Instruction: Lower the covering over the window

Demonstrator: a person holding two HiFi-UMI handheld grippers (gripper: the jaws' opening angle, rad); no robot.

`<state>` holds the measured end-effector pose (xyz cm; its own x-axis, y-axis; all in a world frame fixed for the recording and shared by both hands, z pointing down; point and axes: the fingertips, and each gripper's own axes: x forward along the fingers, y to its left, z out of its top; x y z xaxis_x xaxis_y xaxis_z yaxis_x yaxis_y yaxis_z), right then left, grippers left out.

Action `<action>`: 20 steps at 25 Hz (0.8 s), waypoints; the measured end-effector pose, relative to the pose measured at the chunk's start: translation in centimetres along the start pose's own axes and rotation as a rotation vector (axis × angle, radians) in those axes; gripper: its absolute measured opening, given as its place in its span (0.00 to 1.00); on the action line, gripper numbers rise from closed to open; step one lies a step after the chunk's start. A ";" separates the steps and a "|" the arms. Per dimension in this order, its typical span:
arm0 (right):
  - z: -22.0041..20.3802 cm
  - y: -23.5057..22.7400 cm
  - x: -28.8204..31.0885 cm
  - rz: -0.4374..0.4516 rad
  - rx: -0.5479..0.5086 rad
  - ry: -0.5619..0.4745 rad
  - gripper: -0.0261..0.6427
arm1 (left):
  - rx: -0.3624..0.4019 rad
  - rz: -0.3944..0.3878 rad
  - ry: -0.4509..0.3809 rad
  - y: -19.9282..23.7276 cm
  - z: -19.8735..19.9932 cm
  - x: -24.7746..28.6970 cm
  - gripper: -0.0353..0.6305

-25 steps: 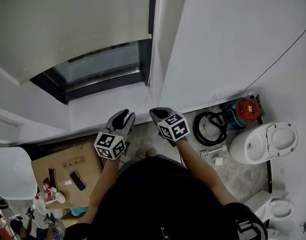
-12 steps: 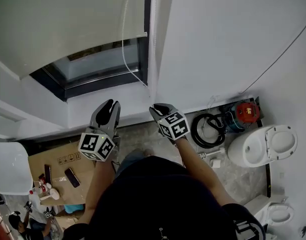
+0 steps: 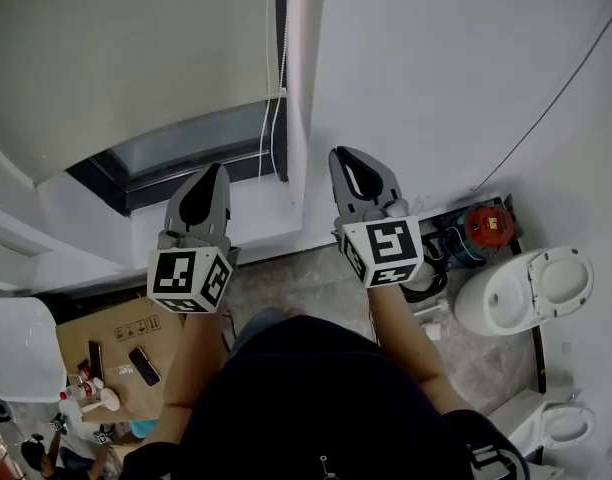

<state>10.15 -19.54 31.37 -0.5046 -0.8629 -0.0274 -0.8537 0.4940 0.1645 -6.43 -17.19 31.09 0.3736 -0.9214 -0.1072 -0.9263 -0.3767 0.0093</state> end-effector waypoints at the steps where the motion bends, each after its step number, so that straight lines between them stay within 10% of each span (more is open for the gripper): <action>1: 2.0 -0.5 -0.4 -0.016 -0.010 -0.044 0.07 | 0.014 0.005 -0.019 -0.2 1.3 0.1 0.07; 8: 10.0 -1.9 -2.7 -0.063 -0.051 -0.221 0.06 | 0.065 0.029 -0.128 -0.7 8.1 -0.5 0.07; 20: 11.3 -0.2 -2.7 -0.051 -0.101 -0.251 0.06 | 0.071 0.017 -0.137 -1.3 8.9 -1.0 0.07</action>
<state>10.24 -16.11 20.31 -0.4878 -0.8270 -0.2796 -0.8682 0.4263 0.2539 -5.98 -14.95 22.33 0.3518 -0.9042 -0.2421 -0.9355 -0.3485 -0.0576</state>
